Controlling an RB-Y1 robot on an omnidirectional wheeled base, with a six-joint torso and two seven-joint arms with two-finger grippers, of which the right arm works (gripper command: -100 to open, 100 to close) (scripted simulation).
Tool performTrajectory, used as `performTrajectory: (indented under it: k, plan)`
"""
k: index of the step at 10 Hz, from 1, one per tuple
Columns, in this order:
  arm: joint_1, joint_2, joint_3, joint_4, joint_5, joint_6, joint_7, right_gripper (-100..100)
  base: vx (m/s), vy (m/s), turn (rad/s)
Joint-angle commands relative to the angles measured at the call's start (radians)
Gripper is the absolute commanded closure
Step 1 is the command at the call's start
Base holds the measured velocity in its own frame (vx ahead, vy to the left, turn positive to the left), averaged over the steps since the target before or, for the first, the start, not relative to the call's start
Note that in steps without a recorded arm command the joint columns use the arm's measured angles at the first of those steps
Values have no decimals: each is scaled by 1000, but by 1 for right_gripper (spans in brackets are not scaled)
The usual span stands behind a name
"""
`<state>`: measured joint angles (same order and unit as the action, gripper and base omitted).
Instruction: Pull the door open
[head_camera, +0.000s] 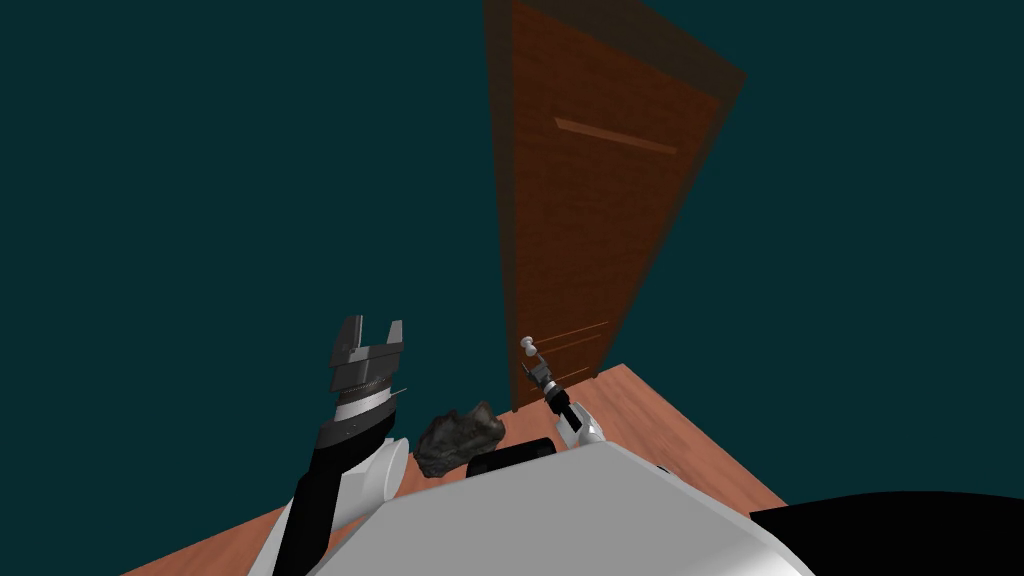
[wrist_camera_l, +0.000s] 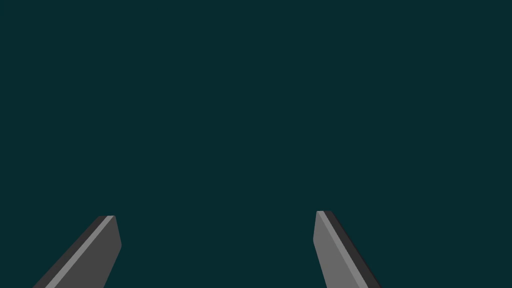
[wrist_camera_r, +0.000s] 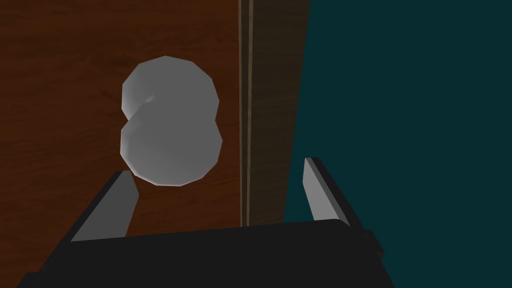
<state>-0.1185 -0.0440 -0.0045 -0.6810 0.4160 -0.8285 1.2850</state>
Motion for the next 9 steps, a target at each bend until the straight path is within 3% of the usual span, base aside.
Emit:
performTrajectory:
  k: [1,9]
  plan:
    - [7,-15,-30,-1,16,-11,-18,-100,-44,47,199]
    - [42,-80,-185,-5,97,-65,-116,-100,-48,70,152]
